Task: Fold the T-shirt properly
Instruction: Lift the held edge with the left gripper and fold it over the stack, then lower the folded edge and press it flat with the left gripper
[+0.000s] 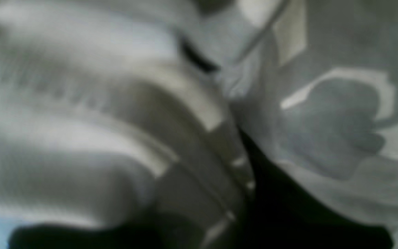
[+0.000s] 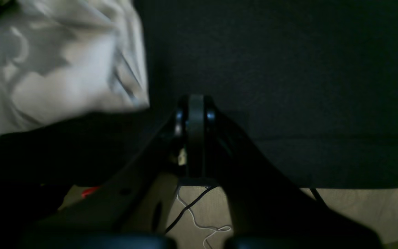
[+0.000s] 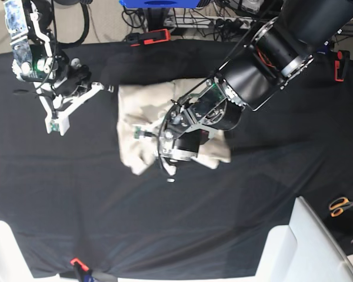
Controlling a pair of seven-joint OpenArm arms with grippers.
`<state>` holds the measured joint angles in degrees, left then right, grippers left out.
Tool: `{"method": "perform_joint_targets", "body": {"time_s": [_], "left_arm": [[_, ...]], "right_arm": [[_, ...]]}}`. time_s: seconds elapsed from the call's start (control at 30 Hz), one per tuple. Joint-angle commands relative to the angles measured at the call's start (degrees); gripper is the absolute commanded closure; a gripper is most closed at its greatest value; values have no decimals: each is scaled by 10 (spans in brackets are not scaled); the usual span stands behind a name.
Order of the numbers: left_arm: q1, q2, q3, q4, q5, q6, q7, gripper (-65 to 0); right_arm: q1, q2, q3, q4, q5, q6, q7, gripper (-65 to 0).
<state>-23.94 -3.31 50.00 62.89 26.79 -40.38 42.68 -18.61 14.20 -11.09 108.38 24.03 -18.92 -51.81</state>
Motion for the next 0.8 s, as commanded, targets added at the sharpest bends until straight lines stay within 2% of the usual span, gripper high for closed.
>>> {"method": "perform_joint_targets", "body": {"time_s": [0.0, 0.2, 0.77], "left_arm": [[-15, 13, -2, 7, 3, 4, -3, 0], [-16, 24, -3, 5, 4, 4, -2, 0], [-29, 21, -3, -17, 4, 4, 0, 0]], "right_arm": [[4, 4, 2, 10, 1, 1, 8, 0], [4, 4, 2, 10, 1, 1, 8, 0], [4, 4, 2, 10, 1, 1, 8, 0]]}}
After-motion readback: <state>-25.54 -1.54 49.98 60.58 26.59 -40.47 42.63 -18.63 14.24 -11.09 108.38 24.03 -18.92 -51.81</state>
